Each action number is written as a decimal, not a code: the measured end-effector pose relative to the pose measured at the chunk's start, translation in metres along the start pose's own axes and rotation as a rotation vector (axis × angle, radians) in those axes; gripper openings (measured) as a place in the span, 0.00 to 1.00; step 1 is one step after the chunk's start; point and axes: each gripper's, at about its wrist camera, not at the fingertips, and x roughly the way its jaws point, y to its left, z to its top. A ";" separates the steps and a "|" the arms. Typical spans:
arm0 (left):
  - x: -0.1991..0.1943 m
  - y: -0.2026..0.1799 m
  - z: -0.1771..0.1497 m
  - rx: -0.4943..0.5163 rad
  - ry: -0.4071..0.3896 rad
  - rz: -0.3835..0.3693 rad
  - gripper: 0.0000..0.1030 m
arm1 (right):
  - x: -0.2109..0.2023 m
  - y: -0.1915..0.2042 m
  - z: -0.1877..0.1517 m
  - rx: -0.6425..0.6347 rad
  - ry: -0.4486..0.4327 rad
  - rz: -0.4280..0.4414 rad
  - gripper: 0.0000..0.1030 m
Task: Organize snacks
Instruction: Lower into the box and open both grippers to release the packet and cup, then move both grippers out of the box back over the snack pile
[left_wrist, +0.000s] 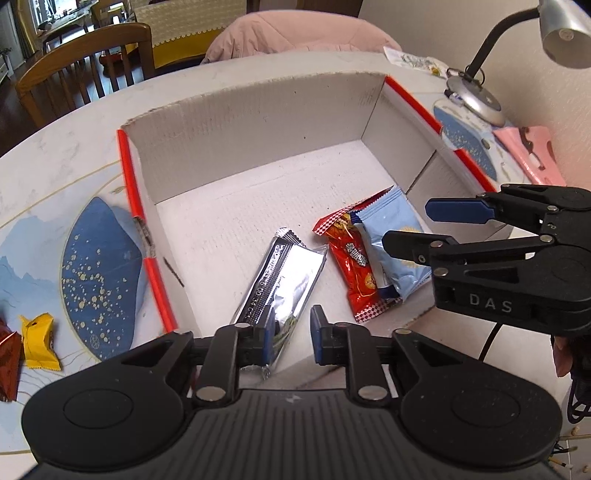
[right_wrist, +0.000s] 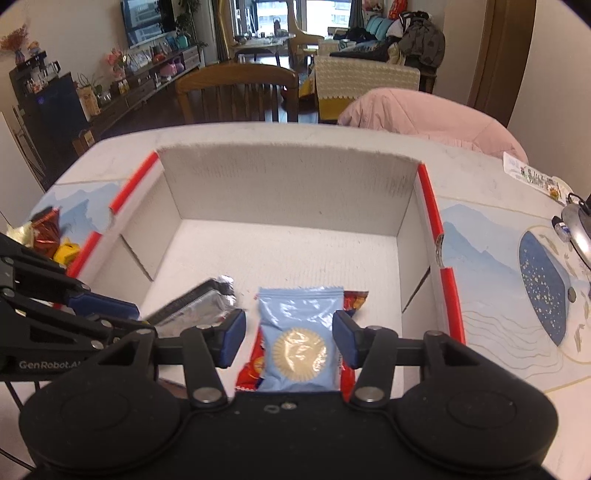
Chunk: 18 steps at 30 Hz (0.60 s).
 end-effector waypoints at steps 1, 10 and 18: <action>-0.004 0.002 -0.001 -0.006 -0.008 -0.002 0.21 | -0.004 0.002 0.001 0.001 -0.008 0.002 0.52; -0.046 0.018 -0.014 -0.035 -0.097 -0.035 0.22 | -0.043 0.025 0.006 -0.014 -0.095 0.033 0.58; -0.087 0.035 -0.028 -0.038 -0.184 -0.040 0.22 | -0.068 0.055 0.010 -0.025 -0.157 0.066 0.59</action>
